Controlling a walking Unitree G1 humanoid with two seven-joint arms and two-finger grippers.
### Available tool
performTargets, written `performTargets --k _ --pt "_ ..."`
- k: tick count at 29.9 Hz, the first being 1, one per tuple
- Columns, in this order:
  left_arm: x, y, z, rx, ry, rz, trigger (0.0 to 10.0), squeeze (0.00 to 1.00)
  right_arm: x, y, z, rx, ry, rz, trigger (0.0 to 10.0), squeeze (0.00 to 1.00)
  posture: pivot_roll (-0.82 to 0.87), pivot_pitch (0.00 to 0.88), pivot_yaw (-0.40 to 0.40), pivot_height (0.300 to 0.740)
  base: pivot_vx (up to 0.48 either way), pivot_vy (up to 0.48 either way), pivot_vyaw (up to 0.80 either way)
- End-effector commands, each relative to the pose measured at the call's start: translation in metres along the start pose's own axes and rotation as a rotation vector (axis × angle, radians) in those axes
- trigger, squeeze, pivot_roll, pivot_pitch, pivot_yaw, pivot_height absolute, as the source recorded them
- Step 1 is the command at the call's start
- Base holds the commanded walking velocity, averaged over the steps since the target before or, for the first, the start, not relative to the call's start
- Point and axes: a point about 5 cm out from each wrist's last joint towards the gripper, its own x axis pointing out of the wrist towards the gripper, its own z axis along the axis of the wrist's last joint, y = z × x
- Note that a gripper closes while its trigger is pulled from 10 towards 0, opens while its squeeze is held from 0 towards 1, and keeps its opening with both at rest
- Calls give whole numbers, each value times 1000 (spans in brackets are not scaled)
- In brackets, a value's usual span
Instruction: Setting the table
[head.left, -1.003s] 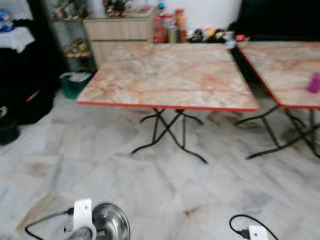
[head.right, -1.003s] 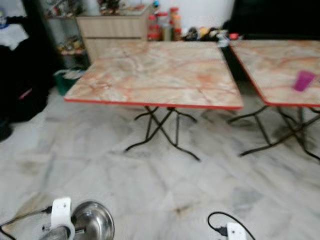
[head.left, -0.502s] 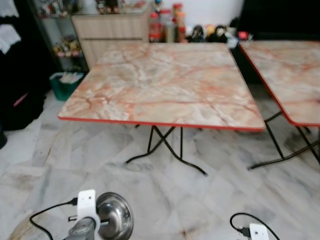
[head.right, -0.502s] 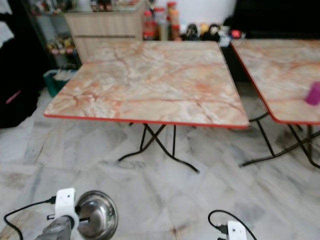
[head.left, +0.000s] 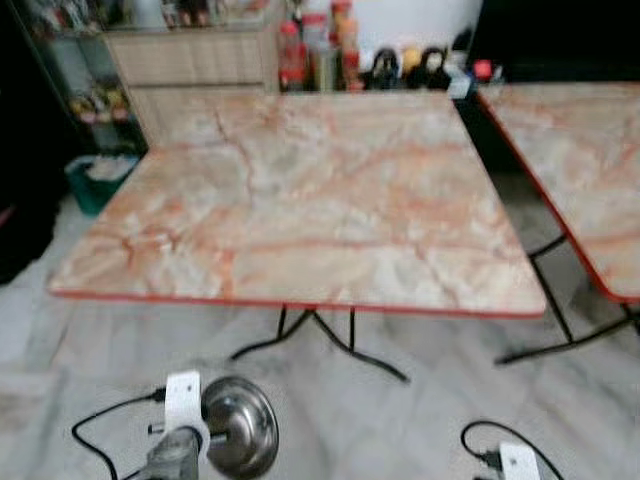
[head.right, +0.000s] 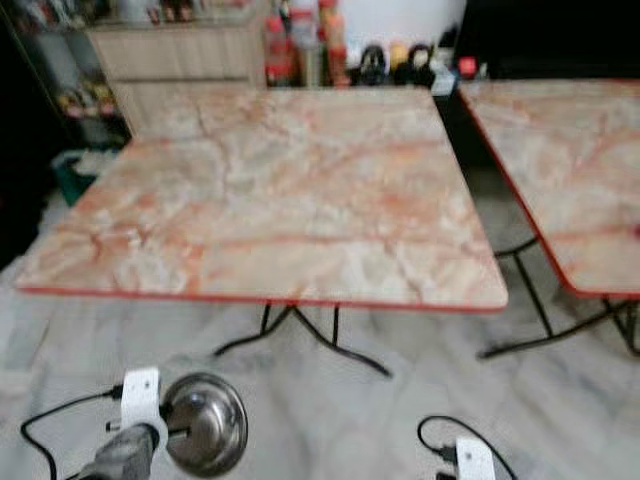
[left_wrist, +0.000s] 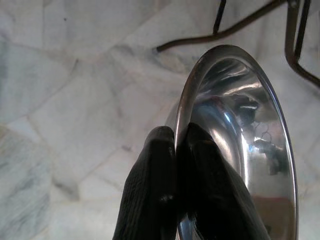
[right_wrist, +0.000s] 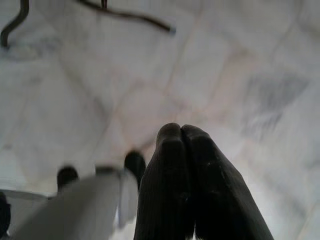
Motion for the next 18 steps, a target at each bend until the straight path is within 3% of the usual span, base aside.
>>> performTargets --k 1,6,10,12,13,14,18 --pt "-2 16 -4 5 2 52 10000 0 -1 6 -11 6 31 16 10000 0 41 25 2 740 0 0 0" --pt "-3 27 -3 -15 -24 106 10000 0 -1 6 -12 -2 38 20 10000 0 44 28 1 740 0 0 0" --pt "-3 28 -3 -14 -23 109 10000 0 -1 6 -12 -2 38 20 10000 0 44 28 1 740 0 0 0" --pt "-5 45 4 -29 -71 213 10000 0 -1 6 -12 -4 39 21 10000 0 48 34 -1 740 0 0 0" --pt "-5 45 4 -29 -71 213 10000 0 -1 6 -12 -4 39 21 10000 0 48 34 -1 740 0 0 0" --pt "-8 69 21 -31 -152 382 10000 0 -1 6 -12 -7 40 21 10000 0 52 47 -8 740 0 0 0" --pt "-19 109 65 -18 -327 682 10000 0 -1 5 -12 -15 45 22 10000 0 57 54 -11 740 0 0 0"
